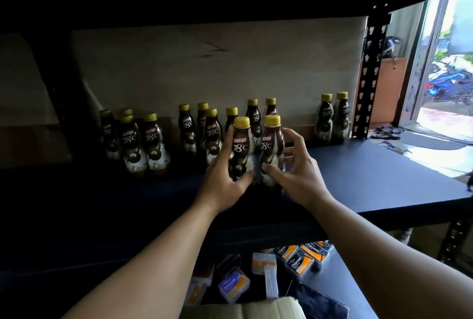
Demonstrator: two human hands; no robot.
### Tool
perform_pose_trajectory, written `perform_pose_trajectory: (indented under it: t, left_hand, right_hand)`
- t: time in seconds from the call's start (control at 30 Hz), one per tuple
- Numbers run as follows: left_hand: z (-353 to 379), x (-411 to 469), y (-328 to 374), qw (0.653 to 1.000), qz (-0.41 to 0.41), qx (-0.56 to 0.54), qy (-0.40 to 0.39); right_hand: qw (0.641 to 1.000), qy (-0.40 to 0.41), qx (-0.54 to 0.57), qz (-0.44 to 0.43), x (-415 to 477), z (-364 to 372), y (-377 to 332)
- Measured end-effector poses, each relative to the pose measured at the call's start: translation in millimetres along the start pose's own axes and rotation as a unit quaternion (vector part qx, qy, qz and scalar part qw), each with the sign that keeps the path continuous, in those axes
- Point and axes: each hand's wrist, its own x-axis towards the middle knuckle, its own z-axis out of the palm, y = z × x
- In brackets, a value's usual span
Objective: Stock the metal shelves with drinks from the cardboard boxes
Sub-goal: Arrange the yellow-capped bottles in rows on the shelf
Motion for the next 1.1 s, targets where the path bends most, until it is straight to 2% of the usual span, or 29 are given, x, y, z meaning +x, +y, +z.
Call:
perform_pose_trajectory:
  t: [1.1]
  left_hand:
    - [1.1,-0.2,-3.7,0.999,-0.042,0.012,0.003]
  right_hand:
    - [0.999,-0.032,-0.009,0.026,1.8,0.7,-0.5]
